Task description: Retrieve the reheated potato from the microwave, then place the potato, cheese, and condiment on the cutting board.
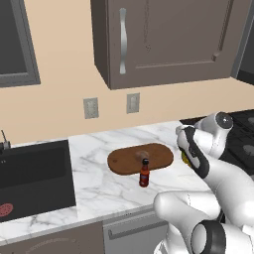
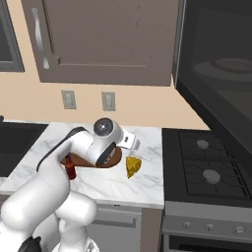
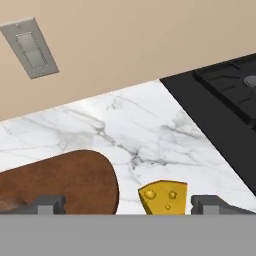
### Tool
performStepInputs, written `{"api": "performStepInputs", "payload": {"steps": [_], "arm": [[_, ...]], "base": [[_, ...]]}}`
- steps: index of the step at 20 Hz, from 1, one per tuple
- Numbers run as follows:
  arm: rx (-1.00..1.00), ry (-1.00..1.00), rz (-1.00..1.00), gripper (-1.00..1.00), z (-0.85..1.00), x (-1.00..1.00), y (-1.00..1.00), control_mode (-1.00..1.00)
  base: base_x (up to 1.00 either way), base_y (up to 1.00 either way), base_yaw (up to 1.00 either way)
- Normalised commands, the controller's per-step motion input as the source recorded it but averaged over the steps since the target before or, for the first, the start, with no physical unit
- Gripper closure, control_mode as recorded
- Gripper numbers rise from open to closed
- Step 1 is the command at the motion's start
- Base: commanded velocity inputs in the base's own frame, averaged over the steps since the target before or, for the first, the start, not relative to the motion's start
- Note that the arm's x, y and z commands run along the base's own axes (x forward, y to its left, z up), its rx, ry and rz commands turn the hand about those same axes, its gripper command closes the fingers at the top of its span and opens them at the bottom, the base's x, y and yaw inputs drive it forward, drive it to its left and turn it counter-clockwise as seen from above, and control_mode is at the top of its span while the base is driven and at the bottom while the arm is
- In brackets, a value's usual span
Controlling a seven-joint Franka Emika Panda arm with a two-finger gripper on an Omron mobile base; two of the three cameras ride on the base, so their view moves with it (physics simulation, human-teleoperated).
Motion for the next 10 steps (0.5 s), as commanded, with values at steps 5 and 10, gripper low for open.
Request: {"api": "performStepInputs", "payload": {"steps": [5,10], "arm": [[-0.05,0.04,0.00,-1.00,0.00,-0.15,-0.35,-1.00],[-0.02,0.10,0.00,-1.00,-0.22,-0.15,-0.15,-1.00]], "base": [[0.00,0.00,0.00],[0.00,0.00,0.00]]}}
